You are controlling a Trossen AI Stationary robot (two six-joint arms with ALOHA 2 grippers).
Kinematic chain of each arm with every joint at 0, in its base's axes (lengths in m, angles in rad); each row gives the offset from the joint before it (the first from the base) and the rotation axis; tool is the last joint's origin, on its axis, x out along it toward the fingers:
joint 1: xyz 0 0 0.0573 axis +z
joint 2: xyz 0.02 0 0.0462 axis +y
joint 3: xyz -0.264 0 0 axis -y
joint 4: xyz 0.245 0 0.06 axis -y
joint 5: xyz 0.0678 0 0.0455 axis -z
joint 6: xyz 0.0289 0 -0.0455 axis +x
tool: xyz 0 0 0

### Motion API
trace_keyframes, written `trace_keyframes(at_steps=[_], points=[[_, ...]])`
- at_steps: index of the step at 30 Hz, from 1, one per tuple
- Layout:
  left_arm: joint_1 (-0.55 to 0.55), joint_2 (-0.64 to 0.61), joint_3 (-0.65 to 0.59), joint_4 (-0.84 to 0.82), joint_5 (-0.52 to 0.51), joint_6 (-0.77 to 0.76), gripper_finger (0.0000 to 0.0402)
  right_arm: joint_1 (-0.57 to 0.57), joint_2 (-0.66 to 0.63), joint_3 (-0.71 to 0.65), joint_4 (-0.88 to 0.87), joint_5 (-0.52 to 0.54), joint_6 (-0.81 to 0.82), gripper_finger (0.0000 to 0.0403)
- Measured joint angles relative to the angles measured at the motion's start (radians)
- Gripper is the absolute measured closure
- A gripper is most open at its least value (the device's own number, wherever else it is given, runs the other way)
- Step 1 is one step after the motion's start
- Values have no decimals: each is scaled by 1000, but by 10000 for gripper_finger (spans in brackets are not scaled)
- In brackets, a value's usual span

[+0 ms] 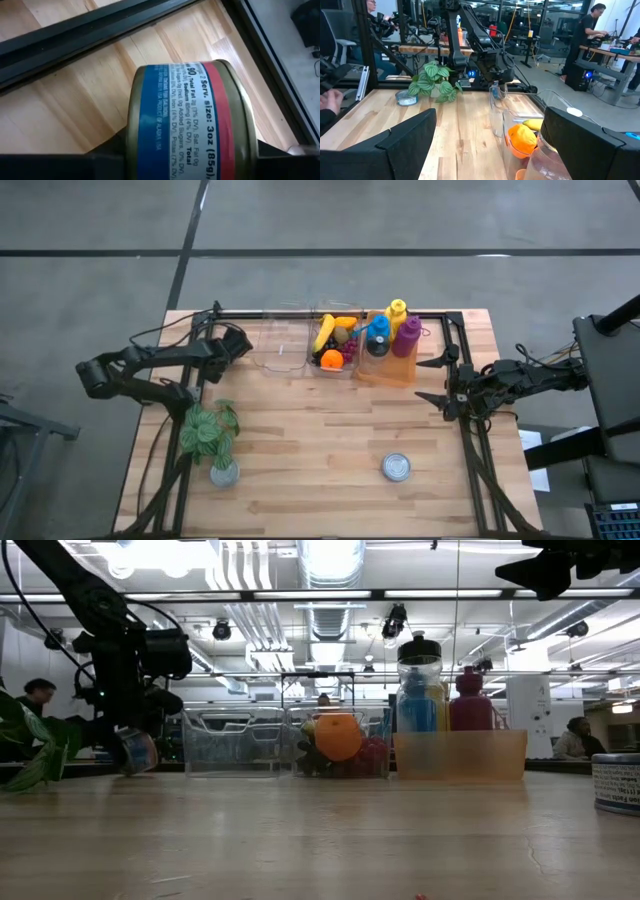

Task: Pick & Place Food Item
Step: Put the blue and pink tuna can into the left transparent bin

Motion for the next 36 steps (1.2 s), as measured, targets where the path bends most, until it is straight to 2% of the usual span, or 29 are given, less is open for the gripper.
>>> trace_keyframes(at_steps=[8, 12, 15, 23, 36], points=[[0, -1, 0, 8, 19, 21, 225, 0, 0, 0, 0, 0, -2, 32], [0, -6, 5, 47, 37, 153, 212, 0, 0, 0, 0, 0, -2, 32], [0, -12, 9, 84, 40, 229, 220, 0, 0, 0, 0, 0, -1, 32], [0, -29, 9, 84, 50, 230, 223, 0, 0, 0, 0, 0, -1, 32], [-1, -163, 9, 79, 78, 354, 223, 0, 0, 0, 0, 0, -1, 32]])
